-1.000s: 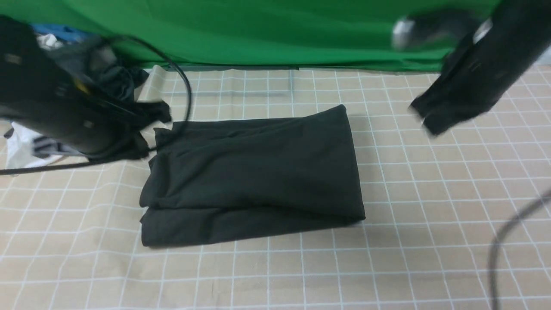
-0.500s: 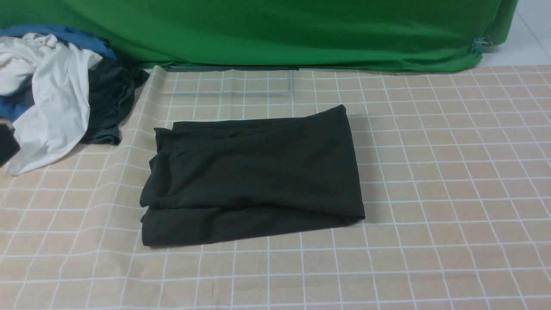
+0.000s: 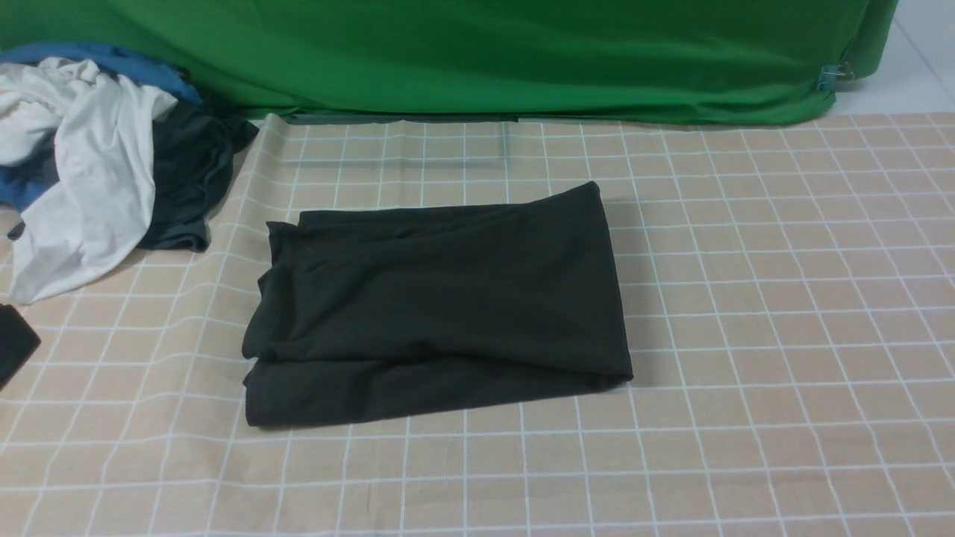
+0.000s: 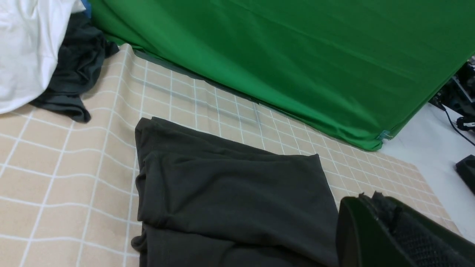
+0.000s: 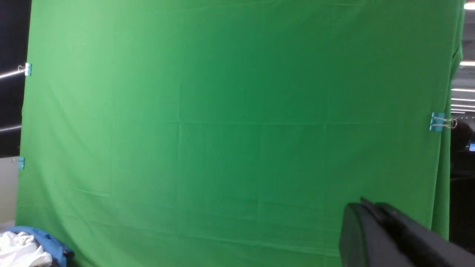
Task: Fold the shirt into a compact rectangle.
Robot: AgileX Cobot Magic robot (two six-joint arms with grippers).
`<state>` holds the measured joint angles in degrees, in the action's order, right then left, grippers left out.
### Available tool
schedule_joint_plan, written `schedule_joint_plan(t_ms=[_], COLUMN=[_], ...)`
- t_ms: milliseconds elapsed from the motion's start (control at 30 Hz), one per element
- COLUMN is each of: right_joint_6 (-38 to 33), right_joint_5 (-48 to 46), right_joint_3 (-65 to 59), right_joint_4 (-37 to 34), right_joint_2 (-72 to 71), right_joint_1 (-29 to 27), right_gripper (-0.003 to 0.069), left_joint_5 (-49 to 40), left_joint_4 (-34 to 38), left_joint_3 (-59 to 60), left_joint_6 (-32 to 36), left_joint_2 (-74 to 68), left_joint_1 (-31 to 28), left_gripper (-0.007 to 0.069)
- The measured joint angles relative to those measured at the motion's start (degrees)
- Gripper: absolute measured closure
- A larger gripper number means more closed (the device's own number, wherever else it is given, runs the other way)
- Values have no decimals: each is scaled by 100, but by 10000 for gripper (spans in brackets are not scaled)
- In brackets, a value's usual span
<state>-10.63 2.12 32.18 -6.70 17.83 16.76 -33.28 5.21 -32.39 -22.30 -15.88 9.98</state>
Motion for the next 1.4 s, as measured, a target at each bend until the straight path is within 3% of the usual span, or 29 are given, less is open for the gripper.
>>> schedule_joint_plan(t_ms=[133, 500, 1400], right_joint_6=[-420, -480, -423], right_joint_5=[-61, -1209, -1060], right_joint_3=[0, -5, -52], right_joint_4=[0, 70, 81], right_joint_2=[-35, -941, -958], right_joint_1=[0, 0, 0], right_gripper=[621, 621, 568], left_joint_5=[-19, -587, -339], left_joint_4=[-14, -43, -81], left_joint_3=[2, 193, 358], left_joint_6=[33, 510, 544], left_joint_2=[0, 761, 814], left_joint_1=[0, 0, 0], left_gripper=[612, 612, 612])
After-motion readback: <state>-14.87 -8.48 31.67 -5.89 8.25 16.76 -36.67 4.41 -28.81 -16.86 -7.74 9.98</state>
